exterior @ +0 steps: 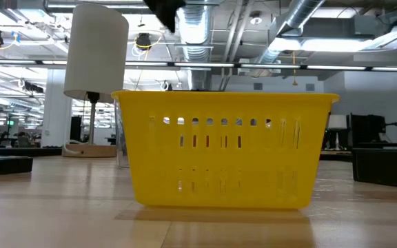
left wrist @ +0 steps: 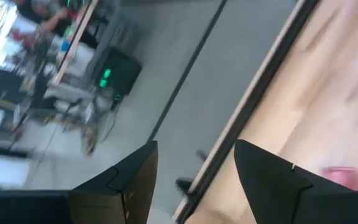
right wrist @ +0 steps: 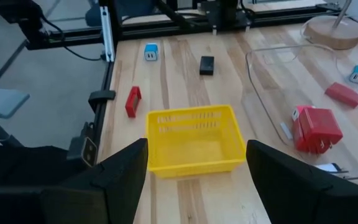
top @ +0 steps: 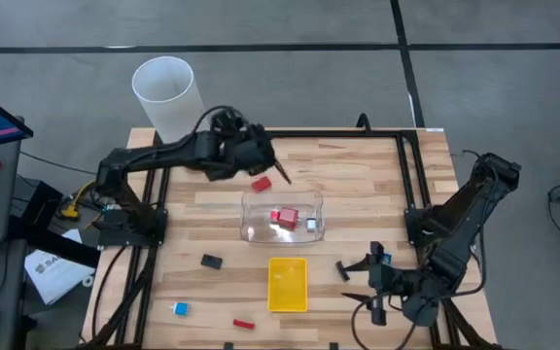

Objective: Pick & Place Office items
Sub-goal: Put the top blue charger adapter into the transparent bin

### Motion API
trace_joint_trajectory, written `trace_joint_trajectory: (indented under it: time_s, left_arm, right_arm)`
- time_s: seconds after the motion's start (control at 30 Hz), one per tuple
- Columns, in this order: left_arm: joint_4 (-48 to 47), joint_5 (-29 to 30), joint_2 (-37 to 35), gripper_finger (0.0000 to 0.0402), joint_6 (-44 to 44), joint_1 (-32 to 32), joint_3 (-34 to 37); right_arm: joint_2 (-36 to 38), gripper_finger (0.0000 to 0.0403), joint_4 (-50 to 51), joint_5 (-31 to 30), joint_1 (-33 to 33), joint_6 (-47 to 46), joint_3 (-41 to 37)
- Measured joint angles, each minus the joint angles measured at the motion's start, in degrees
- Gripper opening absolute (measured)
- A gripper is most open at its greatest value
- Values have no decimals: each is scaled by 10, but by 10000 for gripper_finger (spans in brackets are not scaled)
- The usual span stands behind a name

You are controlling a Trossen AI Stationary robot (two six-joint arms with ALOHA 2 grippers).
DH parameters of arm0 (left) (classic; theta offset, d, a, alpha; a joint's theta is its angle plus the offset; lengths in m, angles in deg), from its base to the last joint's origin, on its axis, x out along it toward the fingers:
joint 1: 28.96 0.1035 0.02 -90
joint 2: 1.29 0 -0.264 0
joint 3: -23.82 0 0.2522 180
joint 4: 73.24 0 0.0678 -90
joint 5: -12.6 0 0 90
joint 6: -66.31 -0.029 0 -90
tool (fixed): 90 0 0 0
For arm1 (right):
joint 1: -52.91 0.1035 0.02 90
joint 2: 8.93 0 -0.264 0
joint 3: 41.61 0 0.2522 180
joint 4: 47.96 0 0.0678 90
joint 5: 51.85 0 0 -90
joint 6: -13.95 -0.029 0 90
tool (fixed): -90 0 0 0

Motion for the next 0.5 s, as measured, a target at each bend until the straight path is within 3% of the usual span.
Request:
trace_joint_trajectory:
  time_s: [0.3,0.5]
  left_arm:
    - [-11,-4,63,208,-40,109,1]
    - [-36,-141,64,208,-141,144,0]
  right_arm:
    - [5,265,-8,-4,9,-1,0]
    - [4,265,-24,-5,10,-1,0]
